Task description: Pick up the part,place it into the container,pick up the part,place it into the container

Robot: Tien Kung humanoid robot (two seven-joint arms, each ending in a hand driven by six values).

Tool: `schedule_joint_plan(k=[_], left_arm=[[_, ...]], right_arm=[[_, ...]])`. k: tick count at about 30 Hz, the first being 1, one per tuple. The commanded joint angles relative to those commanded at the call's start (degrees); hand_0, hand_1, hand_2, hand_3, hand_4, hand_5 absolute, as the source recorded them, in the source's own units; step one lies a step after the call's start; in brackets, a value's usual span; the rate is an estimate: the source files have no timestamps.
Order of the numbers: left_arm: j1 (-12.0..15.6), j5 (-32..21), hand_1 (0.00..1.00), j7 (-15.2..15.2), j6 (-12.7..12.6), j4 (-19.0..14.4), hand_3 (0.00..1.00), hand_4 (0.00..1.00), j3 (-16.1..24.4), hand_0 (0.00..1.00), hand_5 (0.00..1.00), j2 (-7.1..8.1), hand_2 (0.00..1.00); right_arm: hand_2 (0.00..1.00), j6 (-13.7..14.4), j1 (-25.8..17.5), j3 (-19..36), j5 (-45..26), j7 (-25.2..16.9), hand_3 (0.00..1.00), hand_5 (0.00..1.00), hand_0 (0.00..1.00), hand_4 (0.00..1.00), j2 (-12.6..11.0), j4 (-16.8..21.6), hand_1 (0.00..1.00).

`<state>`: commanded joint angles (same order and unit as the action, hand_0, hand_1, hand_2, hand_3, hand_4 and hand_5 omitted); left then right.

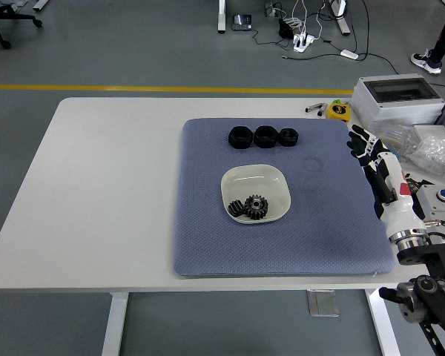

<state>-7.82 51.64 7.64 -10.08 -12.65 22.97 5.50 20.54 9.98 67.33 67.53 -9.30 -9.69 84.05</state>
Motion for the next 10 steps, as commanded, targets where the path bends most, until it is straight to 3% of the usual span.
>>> schedule_joint_plan(k=[10], left_arm=[[0.1, -0.5, 0.705, -0.1, -0.1, 0.0, 0.645, 0.672, -0.2, 0.691, 0.654, -0.06, 0.740]], right_arm=[[0.876, 0.2, -0.1, -0.5, -0.1, 0.4, 0.879, 0.832, 0.898, 0.998, 0.0, 0.3, 0.854]])
